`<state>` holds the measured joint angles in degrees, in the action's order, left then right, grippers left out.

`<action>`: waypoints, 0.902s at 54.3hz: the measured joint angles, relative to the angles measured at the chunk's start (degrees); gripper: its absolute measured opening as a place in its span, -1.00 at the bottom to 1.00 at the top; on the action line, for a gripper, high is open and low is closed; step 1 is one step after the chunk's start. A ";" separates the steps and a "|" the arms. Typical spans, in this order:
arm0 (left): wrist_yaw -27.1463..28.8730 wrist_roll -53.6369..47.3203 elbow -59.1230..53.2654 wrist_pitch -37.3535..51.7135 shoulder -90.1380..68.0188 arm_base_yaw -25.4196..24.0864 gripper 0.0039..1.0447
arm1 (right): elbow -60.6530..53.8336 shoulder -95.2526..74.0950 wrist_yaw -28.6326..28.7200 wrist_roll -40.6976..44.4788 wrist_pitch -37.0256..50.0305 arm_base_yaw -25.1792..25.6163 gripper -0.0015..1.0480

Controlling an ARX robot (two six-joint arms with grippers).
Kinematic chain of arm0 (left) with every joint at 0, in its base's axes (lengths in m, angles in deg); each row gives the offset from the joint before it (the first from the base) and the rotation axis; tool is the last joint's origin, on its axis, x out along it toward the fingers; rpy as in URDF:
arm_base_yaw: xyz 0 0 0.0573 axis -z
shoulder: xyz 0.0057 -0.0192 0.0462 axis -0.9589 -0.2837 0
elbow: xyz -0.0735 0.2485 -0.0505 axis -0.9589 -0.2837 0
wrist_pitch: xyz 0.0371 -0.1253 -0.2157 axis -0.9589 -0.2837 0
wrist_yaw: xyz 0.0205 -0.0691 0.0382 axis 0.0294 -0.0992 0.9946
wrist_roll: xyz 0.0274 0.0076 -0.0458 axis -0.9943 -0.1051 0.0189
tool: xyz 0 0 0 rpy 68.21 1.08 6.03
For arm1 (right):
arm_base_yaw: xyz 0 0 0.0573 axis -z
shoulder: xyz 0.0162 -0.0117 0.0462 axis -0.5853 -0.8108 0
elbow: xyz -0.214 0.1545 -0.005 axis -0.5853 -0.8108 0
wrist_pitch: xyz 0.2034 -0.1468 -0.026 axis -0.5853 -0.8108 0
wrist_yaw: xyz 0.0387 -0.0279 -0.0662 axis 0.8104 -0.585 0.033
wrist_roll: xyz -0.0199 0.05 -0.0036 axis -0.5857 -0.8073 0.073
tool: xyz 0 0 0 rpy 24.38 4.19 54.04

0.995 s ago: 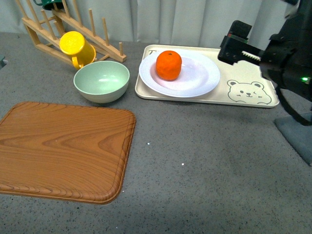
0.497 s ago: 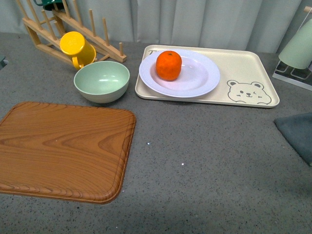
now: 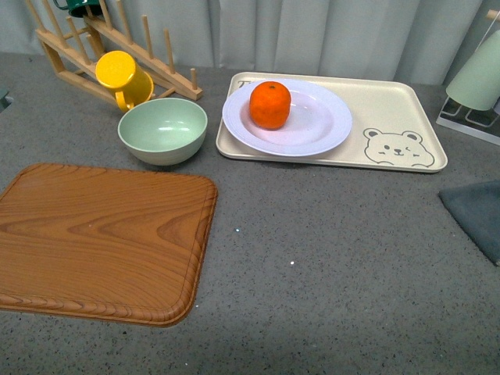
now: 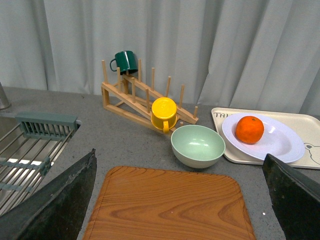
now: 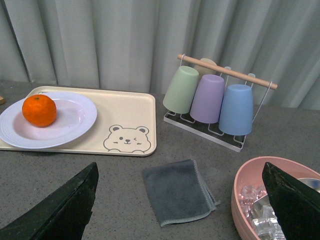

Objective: Place orange and plate with both arms

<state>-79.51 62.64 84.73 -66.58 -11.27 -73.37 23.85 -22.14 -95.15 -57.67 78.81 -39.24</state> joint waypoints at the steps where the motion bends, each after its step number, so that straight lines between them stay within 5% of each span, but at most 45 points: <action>1: 0.00 0.00 0.00 0.00 0.00 0.00 0.88 | 0.00 0.07 0.00 0.09 0.00 -0.02 0.83; 4: 0.00 0.00 0.00 0.00 0.00 0.00 0.88 | -0.11 0.09 0.48 0.09 0.24 0.04 0.82; 9: 0.00 0.00 0.00 0.00 0.00 0.00 0.88 | -2.82 1.09 8.26 -2.97 7.65 2.71 0.53; 33: 0.02 0.02 0.00 0.00 0.00 0.00 0.88 | -2.82 9.18 9.33 -5.42 1.81 3.28 -0.92; 42: 0.02 0.00 0.00 0.00 0.00 0.00 0.88 | -2.82 11.13 9.40 -5.46 -0.31 3.28 -0.98; 49: 0.02 0.00 0.00 0.00 0.00 0.00 0.88 | -2.75 19.54 9.44 -5.44 -9.88 3.28 -0.98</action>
<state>-79.48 62.64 84.73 -66.58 -11.27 -73.37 21.09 -2.60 -85.71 -63.12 68.93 -35.96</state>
